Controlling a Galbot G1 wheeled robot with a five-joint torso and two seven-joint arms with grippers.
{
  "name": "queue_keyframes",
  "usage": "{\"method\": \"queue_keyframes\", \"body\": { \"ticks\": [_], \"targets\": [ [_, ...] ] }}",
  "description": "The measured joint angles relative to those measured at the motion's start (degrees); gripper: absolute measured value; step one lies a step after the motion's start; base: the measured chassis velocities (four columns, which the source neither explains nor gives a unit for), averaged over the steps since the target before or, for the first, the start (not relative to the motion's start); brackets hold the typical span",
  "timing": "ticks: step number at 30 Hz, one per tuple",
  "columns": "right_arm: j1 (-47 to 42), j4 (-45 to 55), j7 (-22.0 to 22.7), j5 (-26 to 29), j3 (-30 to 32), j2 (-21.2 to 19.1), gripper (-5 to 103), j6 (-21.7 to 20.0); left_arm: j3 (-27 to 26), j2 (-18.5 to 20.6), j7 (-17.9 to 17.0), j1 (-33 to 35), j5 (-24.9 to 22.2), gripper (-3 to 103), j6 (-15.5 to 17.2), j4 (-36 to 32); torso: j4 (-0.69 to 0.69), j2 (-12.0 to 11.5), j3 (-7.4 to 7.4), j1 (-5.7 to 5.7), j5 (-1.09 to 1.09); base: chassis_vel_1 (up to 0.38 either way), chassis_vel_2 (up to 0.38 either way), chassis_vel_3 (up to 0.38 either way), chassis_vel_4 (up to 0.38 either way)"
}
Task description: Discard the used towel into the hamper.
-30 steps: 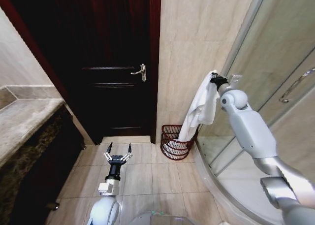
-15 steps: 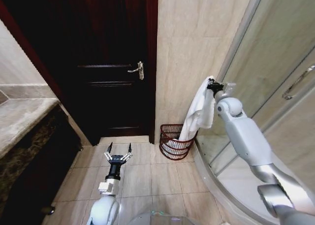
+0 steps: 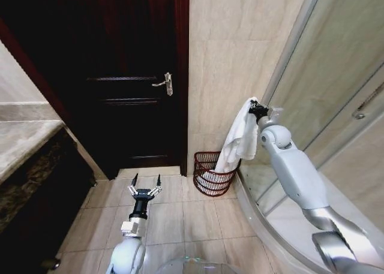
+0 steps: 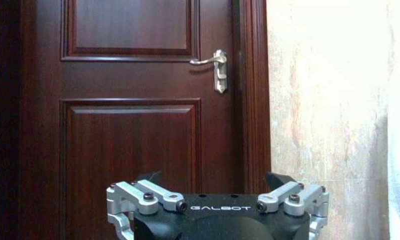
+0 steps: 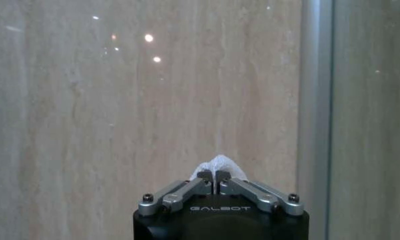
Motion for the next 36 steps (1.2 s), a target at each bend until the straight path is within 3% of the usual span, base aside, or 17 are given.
{"method": "queue_keyframes", "body": {
  "ticks": [9,23,36],
  "targets": [
    [-5.0,7.4,3.5,-0.6,0.7,0.7,1,-1.4,0.0,0.1,0.1,-0.6,-0.1,100,0.0,0.7,-0.02,-2.3,-1.39,-0.96,0.02,-0.067,0.039,0.049,-0.059],
    [-7.5,12.8,3.9,-1.2,-0.2,0.7,1,-1.5,0.5,-0.1,0.3,-1.6,-0.1,100,-0.4,1.8,0.00,-6.0,-3.49,-2.51,0.02,-0.057,0.051,0.041,-0.065],
    [-11.2,19.2,5.3,-1.2,0.2,0.0,1,-1.7,1.2,-0.7,-0.2,-2.1,0.1,100,-1.1,2.8,0.00,-6.9,-3.90,-2.96,0.01,-0.060,0.056,0.053,-0.056]
  ]
}}
